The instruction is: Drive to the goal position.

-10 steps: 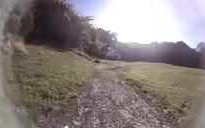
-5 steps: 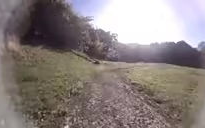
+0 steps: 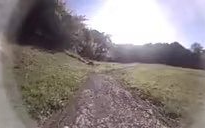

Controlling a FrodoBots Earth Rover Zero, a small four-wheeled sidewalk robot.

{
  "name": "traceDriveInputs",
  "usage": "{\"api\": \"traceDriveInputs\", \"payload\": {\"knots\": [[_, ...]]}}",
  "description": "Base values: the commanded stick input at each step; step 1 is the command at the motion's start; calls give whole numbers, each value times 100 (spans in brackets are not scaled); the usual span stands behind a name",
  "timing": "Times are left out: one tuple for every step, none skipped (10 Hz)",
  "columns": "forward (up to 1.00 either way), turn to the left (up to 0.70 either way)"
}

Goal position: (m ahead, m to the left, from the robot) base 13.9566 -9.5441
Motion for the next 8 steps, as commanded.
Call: {"api": "traceDriveInputs", "payload": {"knots": [[100,-23],[100,-9],[100,1],[100,1],[100,1],[100,1],[100,1],[100,1]]}}
